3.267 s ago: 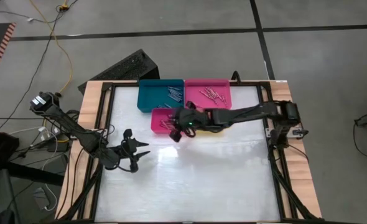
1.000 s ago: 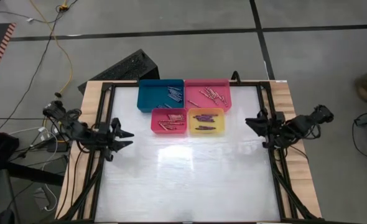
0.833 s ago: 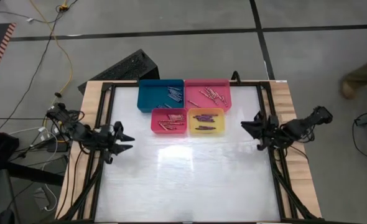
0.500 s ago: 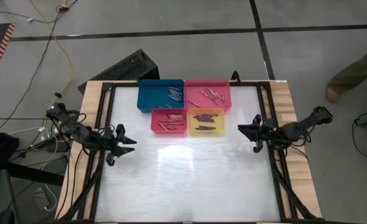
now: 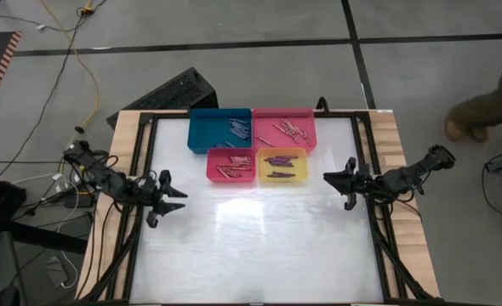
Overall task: Sort crayons
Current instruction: Return to Home Position
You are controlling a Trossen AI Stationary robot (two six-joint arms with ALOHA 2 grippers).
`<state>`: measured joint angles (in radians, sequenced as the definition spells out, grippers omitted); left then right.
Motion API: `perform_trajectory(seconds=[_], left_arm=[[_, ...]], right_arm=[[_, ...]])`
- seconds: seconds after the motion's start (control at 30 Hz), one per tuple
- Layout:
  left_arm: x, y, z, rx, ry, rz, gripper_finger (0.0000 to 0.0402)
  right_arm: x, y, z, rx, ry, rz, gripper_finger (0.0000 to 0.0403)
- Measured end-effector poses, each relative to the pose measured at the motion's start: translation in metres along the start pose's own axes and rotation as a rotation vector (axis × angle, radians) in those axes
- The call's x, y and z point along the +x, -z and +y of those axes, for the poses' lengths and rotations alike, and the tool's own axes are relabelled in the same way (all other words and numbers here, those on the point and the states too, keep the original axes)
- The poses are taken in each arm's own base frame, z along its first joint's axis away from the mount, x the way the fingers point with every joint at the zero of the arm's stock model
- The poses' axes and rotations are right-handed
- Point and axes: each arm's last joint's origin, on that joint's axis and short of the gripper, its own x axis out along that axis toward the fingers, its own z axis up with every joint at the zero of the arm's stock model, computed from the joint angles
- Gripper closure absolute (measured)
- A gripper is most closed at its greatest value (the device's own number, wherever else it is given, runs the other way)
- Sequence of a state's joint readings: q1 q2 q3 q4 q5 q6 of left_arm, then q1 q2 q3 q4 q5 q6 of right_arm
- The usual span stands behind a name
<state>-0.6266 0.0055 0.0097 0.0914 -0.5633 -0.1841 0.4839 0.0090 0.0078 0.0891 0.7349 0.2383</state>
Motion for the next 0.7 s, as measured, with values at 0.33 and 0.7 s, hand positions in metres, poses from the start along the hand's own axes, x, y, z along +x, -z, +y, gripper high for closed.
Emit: perform_trajectory(seconds=[0.33, 0.7], left_arm=[[-0.0009, 0.0034, -0.0069, 0.129, 0.252, 0.048, 0.026], [-0.0017, 0.0054, -0.0091, 0.102, 0.342, 0.078, 0.026]], right_arm=[[0.0, 0.0005, 0.0, -0.003, -0.001, 0.003, 0.0331], [0.0, 0.0008, -0.0001, -0.005, -0.002, 0.004, 0.0331]])
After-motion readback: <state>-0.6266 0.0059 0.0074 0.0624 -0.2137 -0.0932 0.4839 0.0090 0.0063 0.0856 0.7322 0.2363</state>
